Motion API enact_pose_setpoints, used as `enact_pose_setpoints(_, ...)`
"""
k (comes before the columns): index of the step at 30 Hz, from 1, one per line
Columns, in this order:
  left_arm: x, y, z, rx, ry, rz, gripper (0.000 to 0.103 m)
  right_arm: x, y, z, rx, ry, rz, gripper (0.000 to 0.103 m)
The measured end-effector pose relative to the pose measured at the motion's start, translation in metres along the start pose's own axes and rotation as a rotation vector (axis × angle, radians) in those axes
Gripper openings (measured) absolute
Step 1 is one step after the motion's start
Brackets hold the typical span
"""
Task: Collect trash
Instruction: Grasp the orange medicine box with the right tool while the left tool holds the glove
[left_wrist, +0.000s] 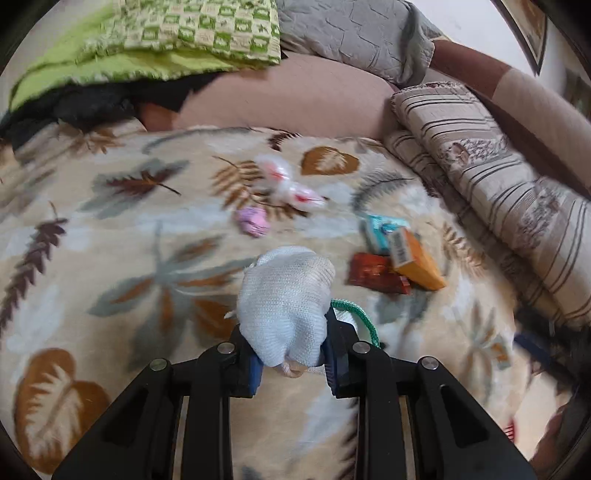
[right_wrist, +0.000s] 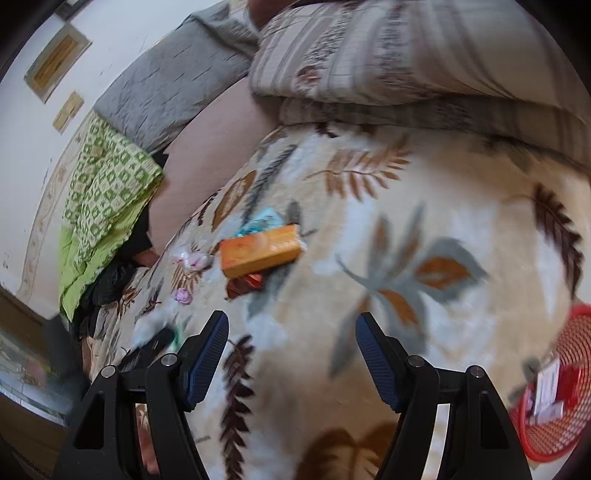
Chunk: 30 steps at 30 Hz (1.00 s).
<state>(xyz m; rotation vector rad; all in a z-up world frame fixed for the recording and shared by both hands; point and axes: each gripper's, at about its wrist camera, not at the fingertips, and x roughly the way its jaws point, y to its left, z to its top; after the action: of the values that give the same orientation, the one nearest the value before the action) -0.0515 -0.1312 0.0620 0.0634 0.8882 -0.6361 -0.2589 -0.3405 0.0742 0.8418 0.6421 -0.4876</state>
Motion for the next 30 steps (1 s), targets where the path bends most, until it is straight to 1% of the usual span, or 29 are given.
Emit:
enact_pose_setpoints(2, 0.003, 0.004, -0.002, 0.037, -0.016, 0.03, 0.025, 0.018, 0.021, 0.01, -0.067, 0.018, -0.031, 0.076)
enact_pose_setpoints(3, 0.007, 0.006, -0.001, 0.039, -0.011, 0.037, 0.025, 0.027, 0.031, 0.014, -0.095, 0.028, -0.044, 0.076)
enact_pose_setpoints(6, 0.014, 0.017, 0.005, 0.001, 0.011, 0.011, 0.025, 0.063, 0.068, 0.031, -0.195, 0.065, -0.089, 0.076)
enact_pose_setpoints(7, 0.016, 0.019, 0.007, -0.001, 0.009, 0.016, 0.025, 0.079, 0.086, 0.039, -0.24, 0.07, -0.118, 0.076)
enact_pose_setpoints(9, 0.017, 0.023, 0.012, 0.007, -0.006, 0.039, 0.025, 0.099, 0.107, 0.049, -0.29, 0.059, -0.152, 0.075)
enact_pose_setpoints(10, 0.019, 0.025, 0.014, 0.012, -0.009, 0.044, 0.025, 0.116, 0.121, 0.058, -0.327, 0.052, -0.191, 0.073)
enact_pose_setpoints(12, 0.02, 0.03, 0.016, 0.007, -0.01, 0.049, 0.025, 0.14, 0.135, 0.065, -0.373, 0.052, -0.259, 0.072)
enact_pose_setpoints(13, 0.022, 0.033, 0.017, 0.0, -0.001, 0.041, 0.025, 0.155, 0.14, 0.068, -0.398, 0.072, -0.284, 0.063)
enact_pose_setpoints(14, 0.024, 0.035, 0.017, -0.008, 0.009, 0.033, 0.025, 0.167, 0.141, 0.069, -0.41, 0.091, -0.303, 0.059)
enact_pose_setpoints(16, 0.026, 0.036, 0.018, -0.008, 0.019, 0.027, 0.025, 0.186, 0.135, 0.069, -0.417, 0.139, -0.368, 0.048)
enact_pose_setpoints(17, 0.027, 0.035, 0.019, -0.006, 0.024, 0.017, 0.025, 0.187, 0.129, 0.068, -0.407, 0.151, -0.38, 0.048)
enact_pose_setpoints(19, 0.029, 0.031, 0.019, 0.005, 0.028, 0.0, 0.025, 0.178, 0.119, 0.062, -0.386, 0.157, -0.372, 0.048)
enact_pose_setpoints(21, 0.03, 0.025, 0.017, 0.02, 0.035, -0.013, 0.025, 0.16, 0.112, 0.052, -0.371, 0.157, -0.347, 0.048)
enact_pose_setpoints(23, 0.031, 0.019, 0.016, 0.034, 0.041, -0.027, 0.025, 0.14, 0.104, 0.037, -0.364, 0.154, -0.37, 0.049)
enact_pose_setpoints(24, 0.031, 0.017, 0.016, 0.039, 0.04, -0.028, 0.026, 0.132, 0.096, 0.032, -0.347, 0.153, -0.368, 0.05)
enact_pose_setpoints(25, 0.03, 0.015, 0.015, 0.043, 0.038, -0.027, 0.026, 0.123, 0.085, 0.026, -0.308, 0.158, -0.355, 0.05)
enact_pose_setpoints(27, 0.032, 0.012, 0.014, 0.051, 0.039, -0.028, 0.026, 0.107, 0.054, 0.021, -0.17, 0.157, -0.32, 0.05)
enact_pose_setpoints(29, 0.034, 0.011, 0.013, 0.056, 0.046, -0.023, 0.026, 0.09, 0.027, 0.021, -0.01, 0.127, -0.241, 0.05)
enact_pose_setpoints(30, 0.035, 0.01, 0.012, 0.058, 0.047, -0.021, 0.026, 0.085, 0.019, 0.022, 0.05, 0.107, -0.195, 0.054)
